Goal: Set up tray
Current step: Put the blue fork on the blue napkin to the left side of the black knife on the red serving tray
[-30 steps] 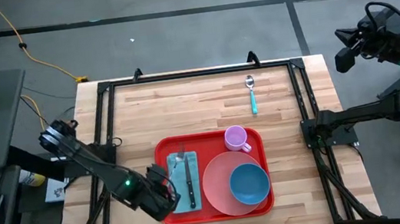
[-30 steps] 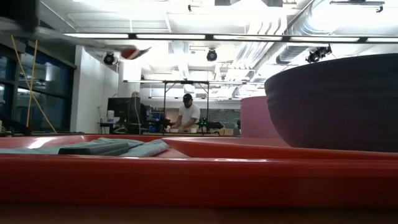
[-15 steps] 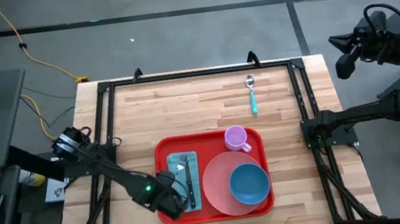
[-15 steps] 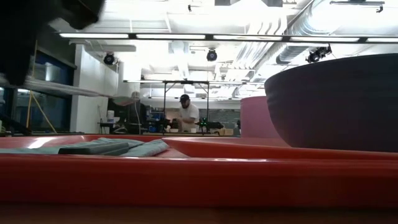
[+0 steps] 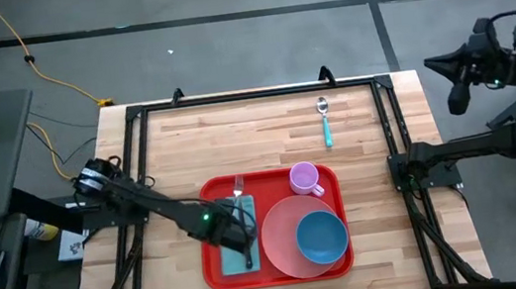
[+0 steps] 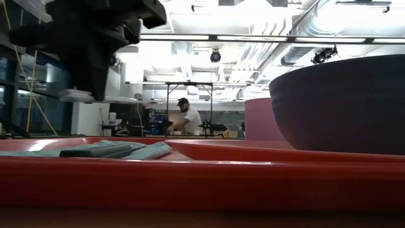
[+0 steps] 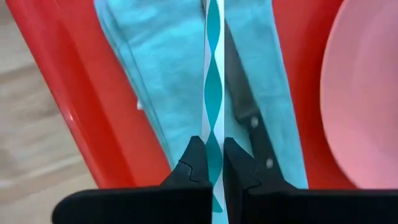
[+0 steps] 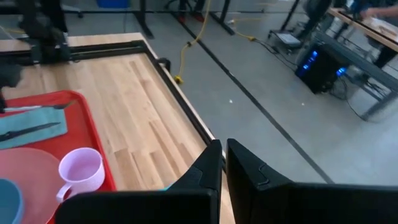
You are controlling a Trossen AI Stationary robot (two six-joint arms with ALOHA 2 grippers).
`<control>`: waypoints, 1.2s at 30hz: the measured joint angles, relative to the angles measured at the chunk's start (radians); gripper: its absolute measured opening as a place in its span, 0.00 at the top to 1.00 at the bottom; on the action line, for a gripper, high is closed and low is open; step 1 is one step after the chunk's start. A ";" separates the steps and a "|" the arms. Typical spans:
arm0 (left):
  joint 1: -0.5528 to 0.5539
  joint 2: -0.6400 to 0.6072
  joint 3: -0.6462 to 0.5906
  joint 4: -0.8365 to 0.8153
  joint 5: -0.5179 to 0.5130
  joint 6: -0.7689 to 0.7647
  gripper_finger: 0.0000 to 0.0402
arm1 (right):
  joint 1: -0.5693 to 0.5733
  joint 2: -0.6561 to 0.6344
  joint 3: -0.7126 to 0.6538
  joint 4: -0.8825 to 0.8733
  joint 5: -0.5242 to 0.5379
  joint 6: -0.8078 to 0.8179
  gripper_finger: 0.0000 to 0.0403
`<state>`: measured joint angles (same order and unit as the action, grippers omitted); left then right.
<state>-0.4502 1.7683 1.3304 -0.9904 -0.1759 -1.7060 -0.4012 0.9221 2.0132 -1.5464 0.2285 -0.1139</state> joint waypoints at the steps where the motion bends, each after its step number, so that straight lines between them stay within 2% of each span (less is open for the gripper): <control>1: 0.003 0.000 0.000 0.002 -0.013 0.002 0.91 | 0.000 -0.004 0.000 0.000 -0.004 -0.006 1.00; 4: 0.014 0.000 0.005 0.026 -0.012 0.004 0.91 | 0.000 -0.017 0.000 0.002 -0.008 -0.023 1.00; 15: 0.025 0.038 0.025 -0.045 0.122 -0.021 0.91 | 0.000 -0.054 0.002 0.002 -0.034 -0.020 1.00; 24: -0.021 0.038 0.033 0.005 0.137 -0.027 0.91 | 0.000 -0.056 0.001 0.001 -0.046 -0.007 1.00; 30: -0.082 0.054 0.128 0.013 0.087 -0.026 0.92 | 0.000 -0.056 0.001 0.001 -0.045 -0.006 1.00; 36: -0.209 0.117 0.309 0.029 0.007 -0.020 0.92 | 0.000 -0.056 0.000 0.000 -0.045 -0.016 1.00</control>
<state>-0.6592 1.8856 1.6397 -0.9610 -0.1689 -1.7256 -0.4011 0.8665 2.0136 -1.5467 0.1833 -0.1302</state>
